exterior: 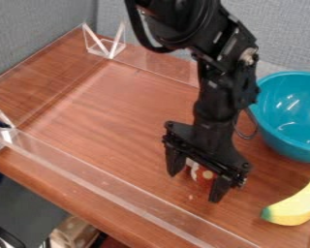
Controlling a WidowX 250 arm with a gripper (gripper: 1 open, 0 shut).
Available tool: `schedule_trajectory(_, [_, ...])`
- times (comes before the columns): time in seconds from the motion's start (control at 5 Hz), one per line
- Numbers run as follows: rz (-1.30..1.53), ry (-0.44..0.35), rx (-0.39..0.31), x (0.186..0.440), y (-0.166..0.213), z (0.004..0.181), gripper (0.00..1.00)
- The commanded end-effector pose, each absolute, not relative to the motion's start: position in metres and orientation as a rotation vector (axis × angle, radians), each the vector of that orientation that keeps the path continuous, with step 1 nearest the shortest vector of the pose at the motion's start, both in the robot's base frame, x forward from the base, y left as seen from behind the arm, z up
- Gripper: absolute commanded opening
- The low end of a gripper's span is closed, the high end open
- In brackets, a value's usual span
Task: Put the mushroom in the blue bowl
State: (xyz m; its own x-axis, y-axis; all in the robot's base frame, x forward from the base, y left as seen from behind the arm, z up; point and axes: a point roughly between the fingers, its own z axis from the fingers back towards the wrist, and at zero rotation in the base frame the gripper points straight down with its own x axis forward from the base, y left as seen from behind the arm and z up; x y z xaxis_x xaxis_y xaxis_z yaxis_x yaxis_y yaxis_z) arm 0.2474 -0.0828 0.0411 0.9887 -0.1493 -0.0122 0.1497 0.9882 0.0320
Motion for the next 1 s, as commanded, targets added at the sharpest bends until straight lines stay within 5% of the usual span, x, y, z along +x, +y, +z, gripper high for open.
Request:
schedule_trajectory(0.0, [-0.166,-0.057,0.010,0.2580,-0.0889,0.0506,1.00])
schedule_trajectory(0.2, [-0.163,-0.055,0.005,0.2598,-0.0883,0.0433,0.00])
schedule_trajectory(0.8, [-0.137,-0.042,0.015,0.2606,-0.0858,0.0406,0.00])
